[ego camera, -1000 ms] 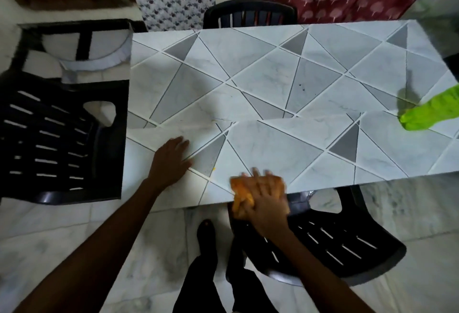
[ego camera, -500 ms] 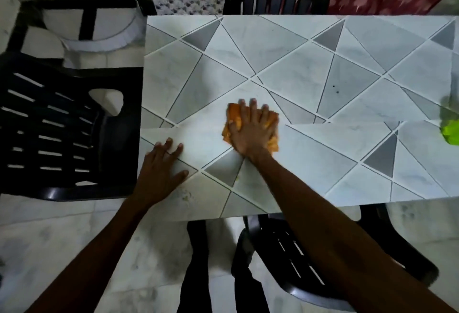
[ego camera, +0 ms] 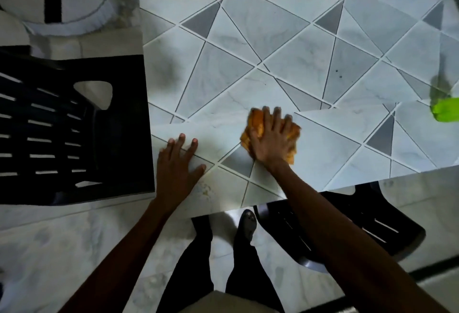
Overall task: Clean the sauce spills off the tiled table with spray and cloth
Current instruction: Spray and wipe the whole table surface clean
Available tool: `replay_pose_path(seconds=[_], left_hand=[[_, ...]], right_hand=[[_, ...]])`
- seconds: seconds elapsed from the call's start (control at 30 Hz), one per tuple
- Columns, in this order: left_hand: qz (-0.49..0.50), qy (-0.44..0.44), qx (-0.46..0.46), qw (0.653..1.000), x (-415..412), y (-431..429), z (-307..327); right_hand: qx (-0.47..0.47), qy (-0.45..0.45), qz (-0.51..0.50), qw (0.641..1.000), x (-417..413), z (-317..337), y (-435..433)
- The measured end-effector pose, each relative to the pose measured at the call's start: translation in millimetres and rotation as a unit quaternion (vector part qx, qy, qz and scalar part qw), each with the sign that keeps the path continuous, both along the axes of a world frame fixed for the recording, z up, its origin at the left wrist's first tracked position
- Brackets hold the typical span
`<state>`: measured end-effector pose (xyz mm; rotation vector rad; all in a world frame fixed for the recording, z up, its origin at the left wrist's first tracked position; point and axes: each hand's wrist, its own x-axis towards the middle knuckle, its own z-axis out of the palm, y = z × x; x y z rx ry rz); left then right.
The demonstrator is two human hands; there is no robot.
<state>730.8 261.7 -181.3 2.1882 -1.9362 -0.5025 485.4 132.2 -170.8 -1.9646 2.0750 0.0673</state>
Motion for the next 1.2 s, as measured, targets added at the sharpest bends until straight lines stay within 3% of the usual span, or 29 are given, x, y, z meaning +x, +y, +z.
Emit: replay_pose_path(seconds=[0.07,0.13,0.27,0.33,0.4,0.5,0.57,0.7,0.83,0.93,1.07,1.13,1.2], left_hand=[[0.002,-0.002,-0.009,1.000,6.4,-6.7,10.6],[-0.014,0.004,-0.007,1.000,20.2,-16.3,19.8],[-0.070,0.022,0.006,0.997,51.5,-14.4,26.6],[-0.065,0.028,0.001,0.997,60.3,-3.9,29.0],[-0.053,0.026,-0.001,0.998,65.3,9.6,31.2],[-0.034,0.021,0.004,0.999,68.1,28.9,30.2],[-0.032,0.024,0.005,0.999,64.5,34.2,30.8],[-0.014,0.025,0.018,0.999,62.0,31.0,36.9],[-0.041,0.021,0.015,0.999,70.3,28.9,34.3],[-0.049,0.031,0.018,0.998,72.3,32.8,30.9],[-0.048,0.037,0.021,0.998,71.2,35.0,27.9],[-0.044,0.036,0.019,0.998,71.5,35.9,25.3],[-0.046,0.030,0.013,0.998,74.1,37.0,23.4]], right_hand=[[0.002,-0.016,0.016,1.000,35.2,0.5,6.7],[-0.011,-0.010,0.108,0.994,55.0,6.8,49.5],[-0.014,-0.009,0.281,0.960,14.1,16.5,123.1],[0.005,0.018,0.243,0.970,-19.5,15.0,113.6],[0.026,0.036,0.133,0.990,-36.3,9.9,86.2],[0.026,-0.003,0.003,1.000,0.6,5.1,41.7],[0.007,-0.011,0.029,0.999,48.8,3.0,36.9],[-0.032,-0.036,0.219,0.974,115.2,5.2,107.8],[-0.032,-0.031,0.320,0.946,68.4,7.2,158.6],[-0.022,0.011,0.279,0.960,19.0,4.9,130.3],[-0.011,-0.003,0.096,0.995,47.1,0.6,59.1],[-0.024,-0.010,0.089,0.996,80.5,-2.5,50.2],[-0.042,-0.025,0.151,0.987,101.0,-2.9,65.7]])
